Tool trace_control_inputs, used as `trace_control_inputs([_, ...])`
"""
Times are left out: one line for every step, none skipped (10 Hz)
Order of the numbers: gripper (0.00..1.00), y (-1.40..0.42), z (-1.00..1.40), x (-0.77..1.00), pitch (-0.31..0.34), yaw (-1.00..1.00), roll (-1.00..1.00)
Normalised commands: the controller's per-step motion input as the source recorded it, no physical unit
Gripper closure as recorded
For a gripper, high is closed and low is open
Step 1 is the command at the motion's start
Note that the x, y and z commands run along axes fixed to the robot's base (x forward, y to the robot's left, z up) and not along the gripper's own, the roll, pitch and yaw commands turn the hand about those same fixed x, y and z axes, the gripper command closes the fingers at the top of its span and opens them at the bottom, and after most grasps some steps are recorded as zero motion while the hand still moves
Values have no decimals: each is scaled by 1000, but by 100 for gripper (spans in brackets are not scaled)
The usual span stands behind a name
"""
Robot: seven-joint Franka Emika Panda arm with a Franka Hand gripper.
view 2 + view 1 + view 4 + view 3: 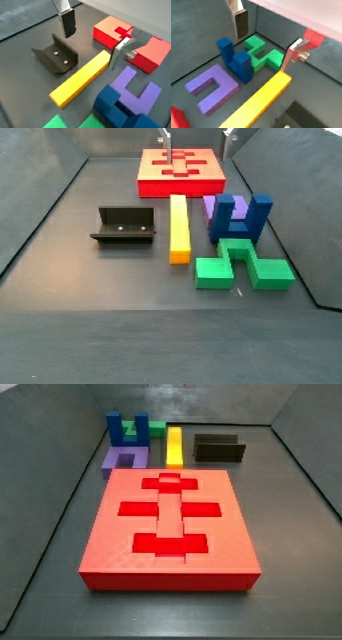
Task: Pick up the purple object. Move up. Place the purple object on the fixture. Regrasp the purple object. Move to above the board. Insert the purple object.
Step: Pick up the purple object.
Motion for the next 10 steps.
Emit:
trace_control_inputs([0,-457,-337,0,0,0,70])
trace_control_inputs([0,-306,-394,-37,-84,14,0])
trace_control_inputs([0,-300,-429,-89,-123,37,-19])
trace_control_inputs([0,-337,-429,-57,-161,63,-54])
trace_control_inputs([0,-429,-377,-209,-219,100,-76])
trace_control_inputs([0,-569,-266,-369,-257,83,-33])
trace_control_inputs([0,-557,-251,-449,-284,146,-29])
trace_control_inputs([0,-540,-311,-449,-289,169,-31])
trace_control_inputs([0,-463,-337,-231,-250,200,-43])
trace_control_inputs([0,-380,-426,-123,-197,183,-24])
